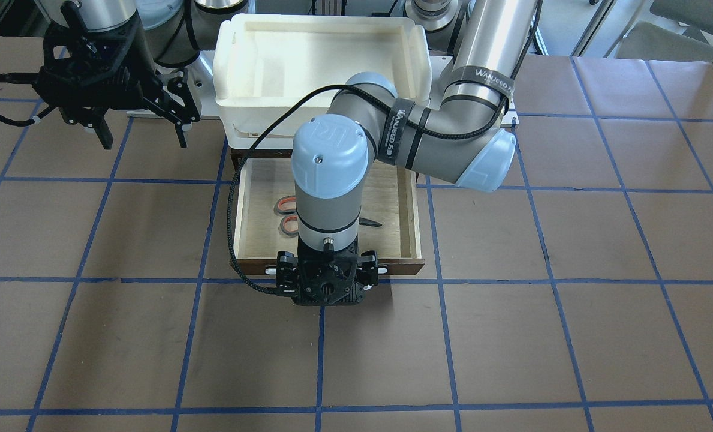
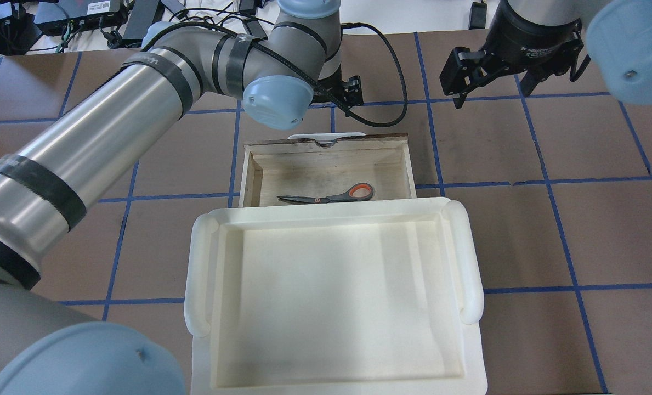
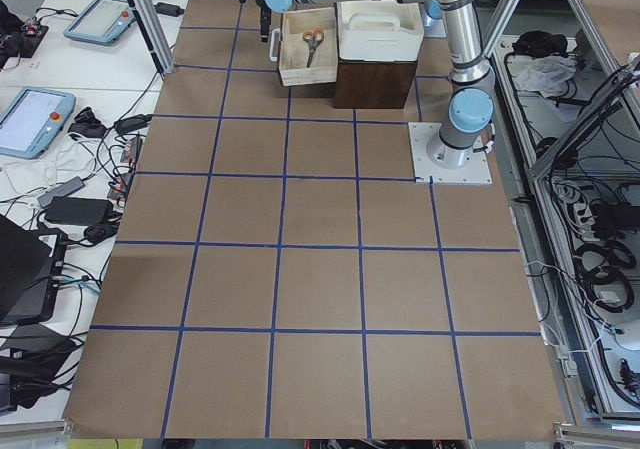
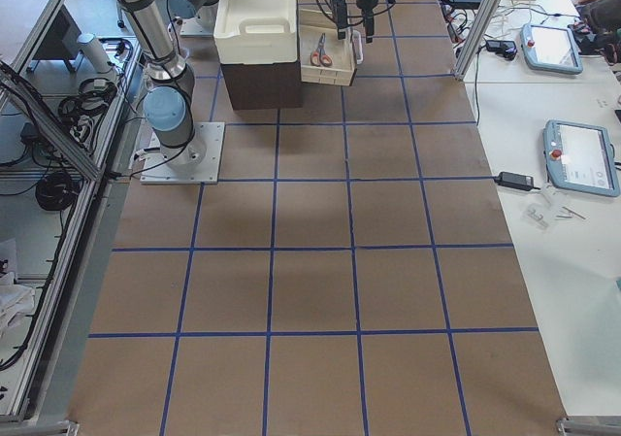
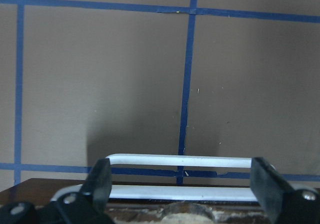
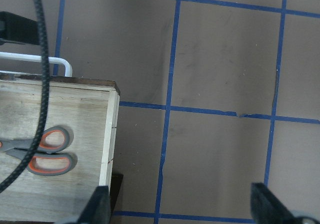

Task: Put scissors in drawer and close it
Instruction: 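Move the left gripper over the drawer front near its white handle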

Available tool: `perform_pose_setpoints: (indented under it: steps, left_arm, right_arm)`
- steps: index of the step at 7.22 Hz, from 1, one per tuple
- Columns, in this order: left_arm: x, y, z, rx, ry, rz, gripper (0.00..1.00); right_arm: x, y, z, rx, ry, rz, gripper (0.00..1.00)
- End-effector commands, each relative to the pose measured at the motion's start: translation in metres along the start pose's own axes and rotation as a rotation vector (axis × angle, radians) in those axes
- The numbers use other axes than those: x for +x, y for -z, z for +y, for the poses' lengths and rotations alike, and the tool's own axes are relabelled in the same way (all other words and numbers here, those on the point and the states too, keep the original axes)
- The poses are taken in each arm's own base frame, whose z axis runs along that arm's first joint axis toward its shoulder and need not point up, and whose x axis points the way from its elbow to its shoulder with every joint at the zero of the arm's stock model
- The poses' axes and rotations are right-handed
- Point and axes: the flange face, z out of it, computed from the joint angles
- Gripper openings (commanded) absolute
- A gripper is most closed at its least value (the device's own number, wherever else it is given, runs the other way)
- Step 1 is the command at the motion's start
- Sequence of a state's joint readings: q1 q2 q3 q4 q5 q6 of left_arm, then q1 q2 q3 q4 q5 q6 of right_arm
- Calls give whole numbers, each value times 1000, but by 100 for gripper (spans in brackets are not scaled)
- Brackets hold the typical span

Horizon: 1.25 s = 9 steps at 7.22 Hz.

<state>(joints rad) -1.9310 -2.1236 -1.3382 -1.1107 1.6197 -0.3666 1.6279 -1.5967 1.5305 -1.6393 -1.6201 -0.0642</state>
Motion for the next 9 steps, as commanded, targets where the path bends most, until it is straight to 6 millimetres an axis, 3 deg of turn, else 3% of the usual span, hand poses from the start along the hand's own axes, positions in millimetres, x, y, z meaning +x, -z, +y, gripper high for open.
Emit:
perform_pose_setpoints:
  steps: [1, 6, 9]
  left_arm:
    - [11, -20, -19, 8, -21, 0, 100]
    - [1, -81, -28, -118, 1, -43, 100]
    - [1, -103, -25, -178, 43, -56, 100]
  right_arm:
    - [0, 2, 0, 7, 35, -10, 100]
    - [5, 6, 2, 19, 21, -27, 100]
    - [3, 6, 2, 16, 21, -43, 100]
